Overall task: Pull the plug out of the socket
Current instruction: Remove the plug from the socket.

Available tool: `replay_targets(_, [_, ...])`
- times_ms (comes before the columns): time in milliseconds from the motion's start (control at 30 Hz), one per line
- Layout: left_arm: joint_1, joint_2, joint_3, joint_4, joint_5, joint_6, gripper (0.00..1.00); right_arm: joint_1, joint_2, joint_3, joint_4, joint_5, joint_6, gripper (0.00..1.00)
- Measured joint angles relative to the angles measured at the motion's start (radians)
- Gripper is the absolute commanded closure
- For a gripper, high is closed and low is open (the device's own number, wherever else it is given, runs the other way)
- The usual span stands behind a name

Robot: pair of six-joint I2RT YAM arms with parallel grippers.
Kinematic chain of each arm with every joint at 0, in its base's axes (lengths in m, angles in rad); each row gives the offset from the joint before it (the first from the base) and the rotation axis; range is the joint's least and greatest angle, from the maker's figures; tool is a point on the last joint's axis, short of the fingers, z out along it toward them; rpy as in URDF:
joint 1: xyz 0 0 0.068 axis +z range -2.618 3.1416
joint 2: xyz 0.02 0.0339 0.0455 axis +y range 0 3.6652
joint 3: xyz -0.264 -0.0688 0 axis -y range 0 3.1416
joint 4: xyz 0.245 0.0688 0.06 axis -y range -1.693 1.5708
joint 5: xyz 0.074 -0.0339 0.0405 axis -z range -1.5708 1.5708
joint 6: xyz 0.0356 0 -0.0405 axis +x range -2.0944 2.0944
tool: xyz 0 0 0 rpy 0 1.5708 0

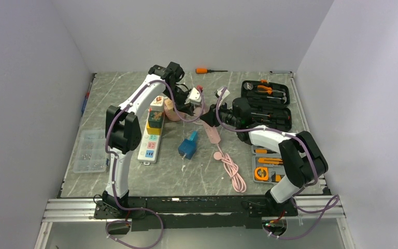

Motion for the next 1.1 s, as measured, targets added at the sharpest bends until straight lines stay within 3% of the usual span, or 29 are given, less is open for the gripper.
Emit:
replay_targets(500, [0.012, 0.000, -0.053, -0.011, -0.031, 0.247, 1.00, -0.035, 0.134, 0.031, 0.082, -0.091, 0.097, 1.00])
replay_targets(1100, [0.012, -0.011, -0.123, 0.099, -0.026, 0.321, 1.00, -0.018, 0.143, -0.018, 0.159, 0.066, 0.139, 1.00])
